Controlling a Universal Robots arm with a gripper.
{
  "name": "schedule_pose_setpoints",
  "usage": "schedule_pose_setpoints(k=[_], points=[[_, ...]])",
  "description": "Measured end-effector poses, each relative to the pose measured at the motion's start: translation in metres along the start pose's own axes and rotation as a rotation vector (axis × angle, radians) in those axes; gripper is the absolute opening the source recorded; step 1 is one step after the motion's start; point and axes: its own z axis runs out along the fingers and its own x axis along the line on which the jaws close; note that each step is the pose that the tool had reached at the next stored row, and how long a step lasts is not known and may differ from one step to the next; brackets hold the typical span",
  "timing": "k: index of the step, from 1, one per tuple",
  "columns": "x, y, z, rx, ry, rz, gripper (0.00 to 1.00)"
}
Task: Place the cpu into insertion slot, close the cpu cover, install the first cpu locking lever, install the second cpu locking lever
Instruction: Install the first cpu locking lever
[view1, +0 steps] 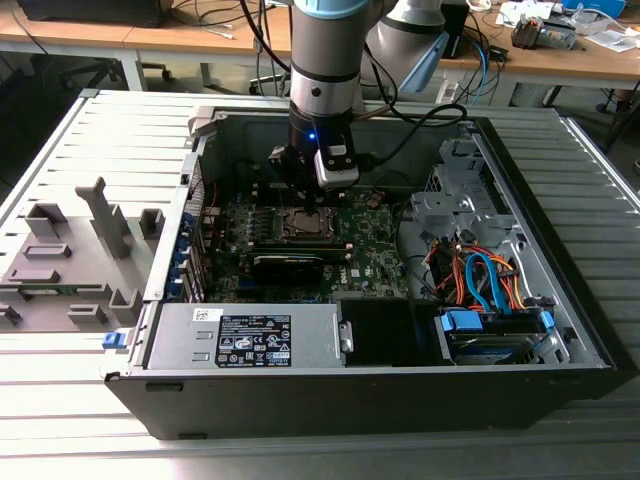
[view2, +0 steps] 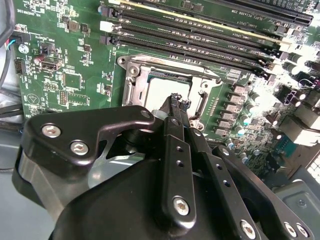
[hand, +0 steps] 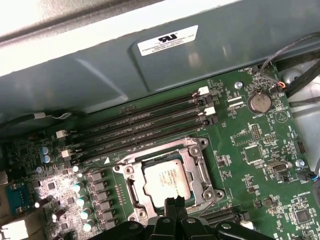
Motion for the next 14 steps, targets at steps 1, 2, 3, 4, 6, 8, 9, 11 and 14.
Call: schedule_pose_setpoints(k=[1,2,3,4,6,8,9,11,14], points=[[0.0,0.0,0.0,0.0001,0.0,-0.002,0.11],[0.0,0.0,0.0,0.0001,0.0,-0.003,0.11],[0.0,0.0,0.0,0.0001,0.0,-0.004,0.11],[0.0,0.0,0.0,0.0002,0.0,-0.006,0.11],[0.0,0.0,0.0,0.0002,0.0,-0.009,0.11],[0.0,0.0,0.0,0.0004,0.0001,-0.013,0.11],[0.0,0.0,0.0,0.0005,0.0,-0.016,0.11],[0.0,0.0,0.0,0.0006,0.0,-0.019,0.11],[0.0,0.0,0.0,0.0007,0.0001,-0.025,0.11]])
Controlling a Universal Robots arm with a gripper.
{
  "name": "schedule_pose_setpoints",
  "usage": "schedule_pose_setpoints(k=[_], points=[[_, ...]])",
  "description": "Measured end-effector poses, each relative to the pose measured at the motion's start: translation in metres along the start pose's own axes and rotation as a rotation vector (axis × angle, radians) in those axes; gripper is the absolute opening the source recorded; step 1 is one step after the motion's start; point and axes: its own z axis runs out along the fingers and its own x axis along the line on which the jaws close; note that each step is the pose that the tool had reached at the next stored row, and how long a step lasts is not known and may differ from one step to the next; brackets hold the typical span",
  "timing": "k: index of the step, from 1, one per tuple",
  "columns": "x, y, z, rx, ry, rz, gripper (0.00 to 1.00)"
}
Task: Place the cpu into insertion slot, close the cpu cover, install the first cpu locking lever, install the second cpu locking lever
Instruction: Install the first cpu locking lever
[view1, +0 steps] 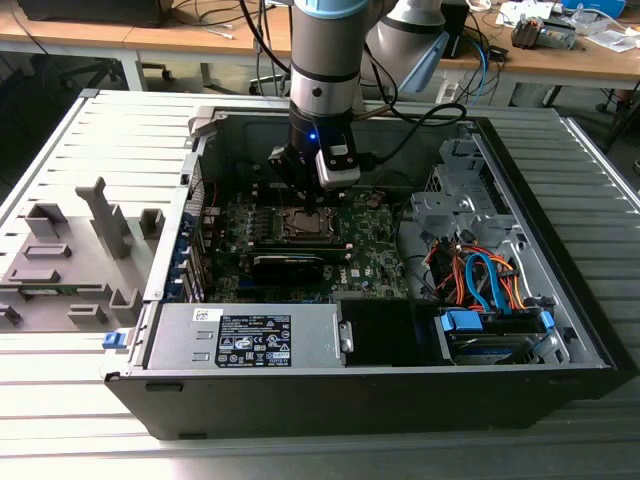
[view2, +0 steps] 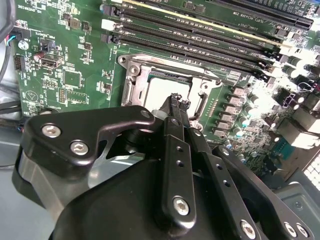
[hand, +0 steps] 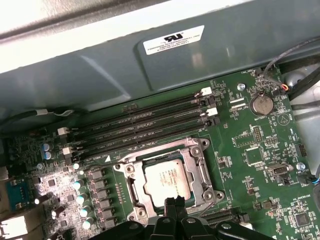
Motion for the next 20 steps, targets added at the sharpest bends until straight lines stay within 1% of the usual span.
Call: schedule_pose_setpoints(k=[20], points=[[0.0,0.0,0.0,0.0011,0.0002,-0.04,0.11]])
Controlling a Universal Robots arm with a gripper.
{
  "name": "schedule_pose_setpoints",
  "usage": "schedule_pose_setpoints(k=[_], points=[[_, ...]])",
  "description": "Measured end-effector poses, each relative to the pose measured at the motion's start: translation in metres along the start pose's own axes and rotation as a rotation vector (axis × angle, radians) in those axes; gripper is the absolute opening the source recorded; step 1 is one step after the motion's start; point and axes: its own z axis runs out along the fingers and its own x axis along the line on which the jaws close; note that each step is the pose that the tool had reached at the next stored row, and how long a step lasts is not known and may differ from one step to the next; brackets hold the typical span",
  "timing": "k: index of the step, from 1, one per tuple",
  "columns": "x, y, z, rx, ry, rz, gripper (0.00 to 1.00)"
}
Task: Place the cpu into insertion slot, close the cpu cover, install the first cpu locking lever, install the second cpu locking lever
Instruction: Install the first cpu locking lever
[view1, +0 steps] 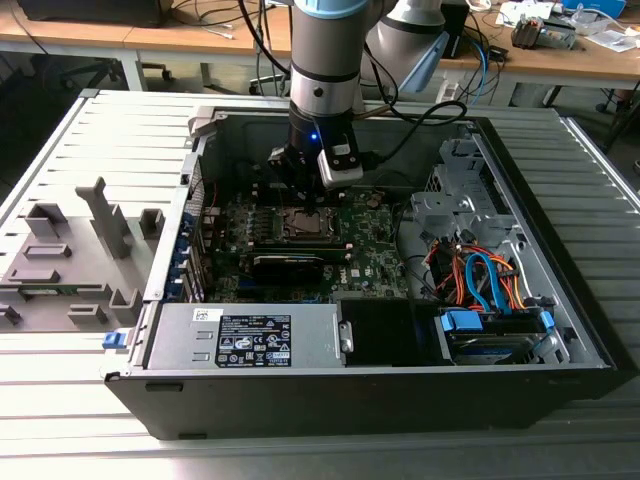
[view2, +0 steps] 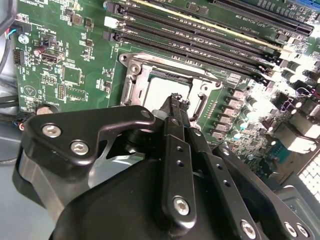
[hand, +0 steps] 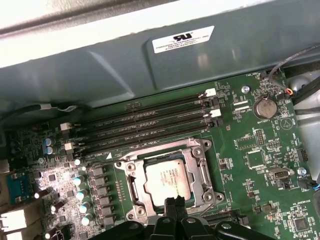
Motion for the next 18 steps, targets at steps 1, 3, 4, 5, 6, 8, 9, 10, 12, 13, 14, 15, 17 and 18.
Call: schedule_pose_setpoints(k=[1,3,4,5,6,8,9,10,12,13,14,15,17,18], points=[[0.0,0.0,0.0,0.0,0.0,-0.001,0.11],[0.0,0.0,0.0,0.0001,-0.0001,-0.005,0.11],[0.0,0.0,0.0,0.0002,0.0,-0.008,0.11],[0.0,0.0,0.0,0.0003,0.0001,-0.01,0.11],[0.0,0.0,0.0,0.0003,0.0,-0.011,0.11],[0.0,0.0,0.0,0.0004,0.0001,-0.015,0.11],[0.0,0.0,0.0,0.0004,0.0001,-0.017,0.11],[0.0,0.0,0.0,0.0004,0.0,-0.018,0.11],[0.0,0.0,0.0,0.0006,0.0001,-0.021,0.11],[0.0,0.0,0.0,0.0006,0.0001,-0.023,0.11],[0.0,0.0,0.0,0.0007,0.0001,-0.026,0.11],[0.0,0.0,0.0,0.0008,0.0001,-0.028,0.11],[0.0,0.0,0.0,0.0008,0.0001,-0.032,0.11],[0.0,0.0,0.0,0.0009,0.0001,-0.033,0.11]])
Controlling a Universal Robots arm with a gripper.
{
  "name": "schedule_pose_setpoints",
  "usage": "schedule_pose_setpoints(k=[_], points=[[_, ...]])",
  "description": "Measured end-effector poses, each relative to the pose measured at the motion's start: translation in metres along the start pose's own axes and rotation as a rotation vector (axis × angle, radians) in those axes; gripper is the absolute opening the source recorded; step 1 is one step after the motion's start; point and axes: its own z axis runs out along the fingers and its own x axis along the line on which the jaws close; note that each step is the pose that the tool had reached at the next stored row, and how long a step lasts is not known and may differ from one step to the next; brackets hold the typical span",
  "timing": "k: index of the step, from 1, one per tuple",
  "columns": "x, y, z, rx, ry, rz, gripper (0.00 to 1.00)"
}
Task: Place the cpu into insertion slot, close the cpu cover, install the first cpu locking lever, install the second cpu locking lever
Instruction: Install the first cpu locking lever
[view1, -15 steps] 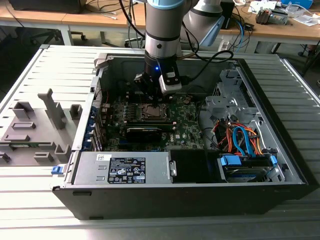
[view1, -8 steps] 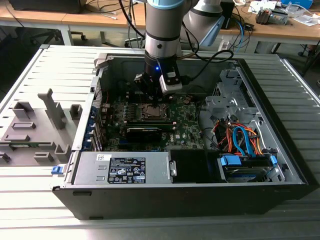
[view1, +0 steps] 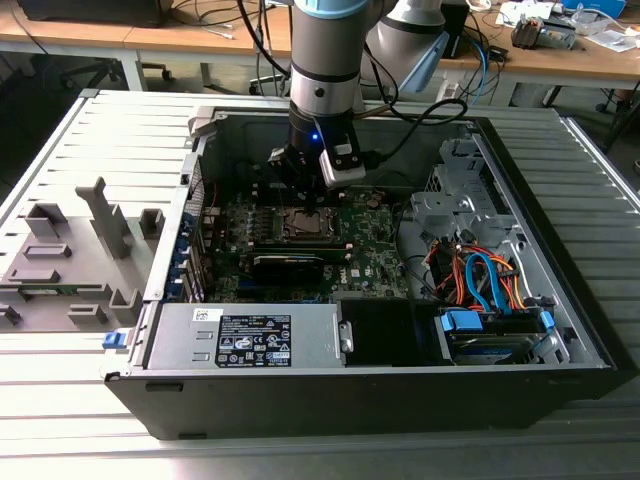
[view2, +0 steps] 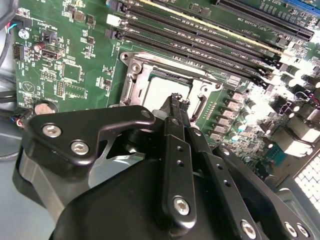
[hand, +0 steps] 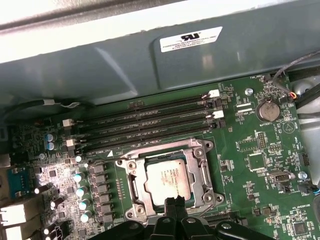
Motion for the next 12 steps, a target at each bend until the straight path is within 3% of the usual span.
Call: schedule_pose_setpoints(k=[12], points=[[0.0,0.0,0.0,0.0006,0.0002,-0.021,0.11]])
